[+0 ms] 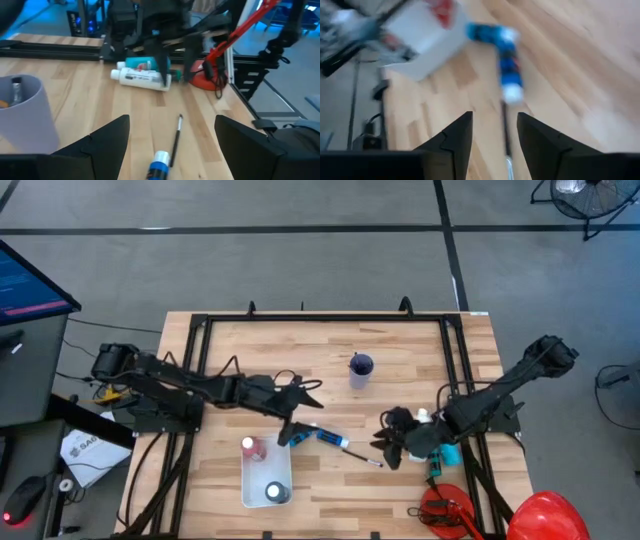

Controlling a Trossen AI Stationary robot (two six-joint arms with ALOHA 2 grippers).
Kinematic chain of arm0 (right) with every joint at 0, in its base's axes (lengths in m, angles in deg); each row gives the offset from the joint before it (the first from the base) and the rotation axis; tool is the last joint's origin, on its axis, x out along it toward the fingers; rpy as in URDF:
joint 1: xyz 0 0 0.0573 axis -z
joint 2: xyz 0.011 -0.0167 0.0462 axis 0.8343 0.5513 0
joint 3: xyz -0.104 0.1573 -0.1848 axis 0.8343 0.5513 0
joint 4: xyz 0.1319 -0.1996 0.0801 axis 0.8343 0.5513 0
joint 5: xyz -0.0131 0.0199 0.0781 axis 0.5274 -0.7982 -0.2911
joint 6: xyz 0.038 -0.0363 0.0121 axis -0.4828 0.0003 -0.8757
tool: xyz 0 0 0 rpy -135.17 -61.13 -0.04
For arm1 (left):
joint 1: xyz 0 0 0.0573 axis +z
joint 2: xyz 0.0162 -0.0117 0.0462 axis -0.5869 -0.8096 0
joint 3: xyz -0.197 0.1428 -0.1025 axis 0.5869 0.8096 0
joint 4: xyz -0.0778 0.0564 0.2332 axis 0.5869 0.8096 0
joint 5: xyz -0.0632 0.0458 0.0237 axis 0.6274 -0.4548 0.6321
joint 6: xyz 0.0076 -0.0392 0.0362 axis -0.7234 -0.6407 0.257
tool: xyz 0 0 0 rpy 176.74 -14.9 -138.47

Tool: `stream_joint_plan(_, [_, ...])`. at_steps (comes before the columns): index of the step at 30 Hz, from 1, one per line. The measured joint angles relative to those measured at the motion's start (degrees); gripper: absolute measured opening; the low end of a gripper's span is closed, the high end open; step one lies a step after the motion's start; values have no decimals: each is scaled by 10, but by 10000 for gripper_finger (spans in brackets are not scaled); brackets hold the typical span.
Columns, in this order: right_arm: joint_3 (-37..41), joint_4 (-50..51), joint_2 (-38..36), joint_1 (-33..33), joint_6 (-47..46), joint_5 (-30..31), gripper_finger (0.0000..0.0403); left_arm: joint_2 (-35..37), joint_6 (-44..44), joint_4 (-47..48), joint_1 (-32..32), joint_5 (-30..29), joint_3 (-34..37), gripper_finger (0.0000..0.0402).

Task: Pick & Place Paint Supplies
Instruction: Put the white paint bottle into the white bin

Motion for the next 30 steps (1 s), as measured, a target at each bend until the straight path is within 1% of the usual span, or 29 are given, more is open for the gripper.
stream_joint_plan(2, [0,47,-3,1,-79,-7,140,1,0,-1,-5,0,0,285])
stream_joint_plan(3, [0,68,-4,4,-114,-21,136,0,0,0,-8,0,0,285])
stream_joint_plan(6, [-11,155,-3,19,-196,-114,123,-3,0,2,-17,0,0,285])
stream_joint_plan(9, [-37,230,-3,33,-243,-194,111,-3,-2,0,-26,0,1,285])
stream_joint_plan(12, [-68,308,-3,45,-267,-245,103,-3,-4,1,-36,0,1,285])
stream_joint_plan(16, [-109,429,-3,54,-302,-269,98,-3,-5,1,-50,0,1,285])
stream_joint_plan(20, [-114,522,-3,56,-344,-274,97,-3,-6,0,-63,0,1,285])
stream_joint_plan(24, [-100,539,-3,61,-350,-292,100,-4,-8,0,-76,-1,1,285])
stream_joint_plan(26, [-96,537,-3,68,-346,-294,109,-4,-9,0,-80,-1,1,285])
stream_joint_plan(28, [-92,537,-3,73,-346,-293,126,-4,-12,-1,-85,-1,1,285])
stream_joint_plan(30, [-88,536,-3,78,-346,-293,153,-4,-20,-2,-88,-5,1,285])
